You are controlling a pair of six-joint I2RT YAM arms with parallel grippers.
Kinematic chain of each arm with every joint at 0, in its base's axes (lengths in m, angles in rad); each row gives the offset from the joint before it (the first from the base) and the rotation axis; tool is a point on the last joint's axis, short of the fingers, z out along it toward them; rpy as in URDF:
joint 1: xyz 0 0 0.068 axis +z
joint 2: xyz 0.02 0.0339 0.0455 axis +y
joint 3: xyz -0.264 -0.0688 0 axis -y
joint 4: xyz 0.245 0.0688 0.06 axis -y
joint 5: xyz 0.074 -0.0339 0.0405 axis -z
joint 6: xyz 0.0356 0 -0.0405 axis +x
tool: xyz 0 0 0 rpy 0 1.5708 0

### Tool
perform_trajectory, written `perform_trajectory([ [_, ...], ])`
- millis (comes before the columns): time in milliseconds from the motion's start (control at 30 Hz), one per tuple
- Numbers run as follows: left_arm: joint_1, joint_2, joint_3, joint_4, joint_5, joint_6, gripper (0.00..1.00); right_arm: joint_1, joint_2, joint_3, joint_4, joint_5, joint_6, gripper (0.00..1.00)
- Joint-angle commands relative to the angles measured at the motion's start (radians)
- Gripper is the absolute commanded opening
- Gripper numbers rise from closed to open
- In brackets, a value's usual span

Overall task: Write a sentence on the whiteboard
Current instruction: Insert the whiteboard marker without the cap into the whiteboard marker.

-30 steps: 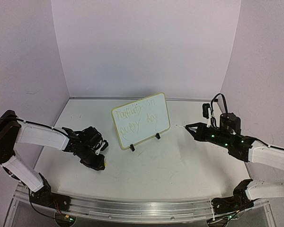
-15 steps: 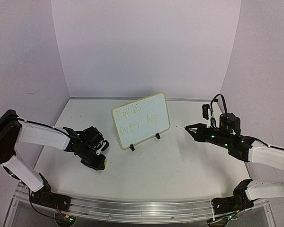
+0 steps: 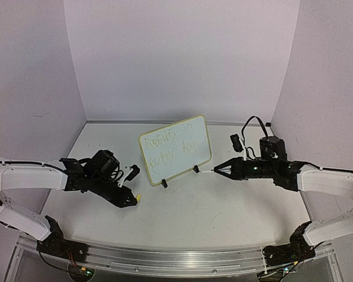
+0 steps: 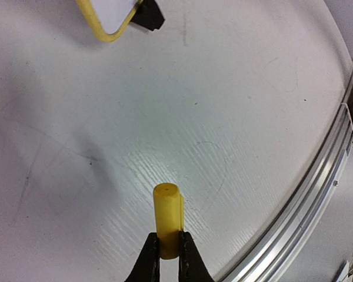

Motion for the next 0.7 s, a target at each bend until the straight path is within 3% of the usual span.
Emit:
perform_trajectory([
  [0,-0.03,-0.024,0.077,0.009,0.072,0.041,0.0,0.002,0.068,0.101,0.006,-0.29,0.039,0.0],
  [367,-0.096,0.123,0.363,-0.171,0.094,0.315,0.0,0.003,0.203,0.277,-0.149,-0.545,0.031,0.0],
  [667,-0.183,0.167,0.396,-0.138,0.068,0.445,0.0,0.024,0.253,0.326,-0.256,-0.575,-0.005,0.0],
])
